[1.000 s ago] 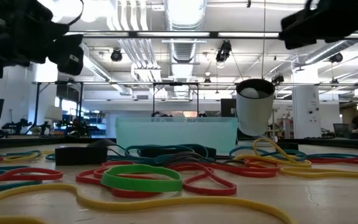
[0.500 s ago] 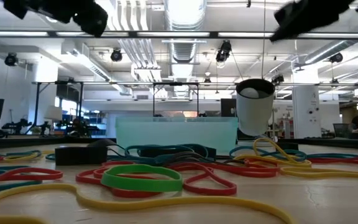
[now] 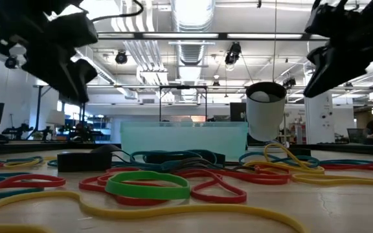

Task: Pick and place rubber bands into bin
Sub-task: Put the black rubber band into the green bin

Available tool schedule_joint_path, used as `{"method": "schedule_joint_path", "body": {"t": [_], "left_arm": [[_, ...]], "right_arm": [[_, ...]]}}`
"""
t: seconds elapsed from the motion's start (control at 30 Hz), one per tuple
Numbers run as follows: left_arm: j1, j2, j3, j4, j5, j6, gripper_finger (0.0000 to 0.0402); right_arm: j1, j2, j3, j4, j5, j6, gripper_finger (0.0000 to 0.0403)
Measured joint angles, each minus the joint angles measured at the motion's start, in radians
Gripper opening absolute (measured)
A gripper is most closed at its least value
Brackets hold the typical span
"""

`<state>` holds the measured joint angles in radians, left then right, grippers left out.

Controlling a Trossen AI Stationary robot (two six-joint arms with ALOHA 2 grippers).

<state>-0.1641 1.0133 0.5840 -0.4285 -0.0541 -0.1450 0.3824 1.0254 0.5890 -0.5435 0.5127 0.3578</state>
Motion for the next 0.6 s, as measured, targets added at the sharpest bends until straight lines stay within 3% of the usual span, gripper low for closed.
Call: {"method": "schedule_joint_path", "body": {"t": [0.1, 0.3, 0.5, 0.6], "left_arm": [[-0.042, 0.026, -0.010, 0.004, -0.060, -0.065, 0.0121], [-0.123, -0.001, 0.006, 0.003, -0.060, -0.138, 0.0121], [-0.216, -0.038, 0.001, 0.054, -0.088, -0.133, 0.0121], [-0.244, -0.044, 0.001, 0.054, -0.113, -0.132, 0.0121]], "right_arm": [[-0.024, 0.002, -0.034, 0.076, 0.006, 0.005, 0.0068], [-0.079, 0.044, -0.095, 0.112, 0.004, 0.047, 0.0068], [-0.087, 0.110, -0.114, 0.179, -0.152, -0.049, 0.0068], [-0.088, 0.167, -0.108, 0.206, -0.163, -0.097, 0.0068]]}}
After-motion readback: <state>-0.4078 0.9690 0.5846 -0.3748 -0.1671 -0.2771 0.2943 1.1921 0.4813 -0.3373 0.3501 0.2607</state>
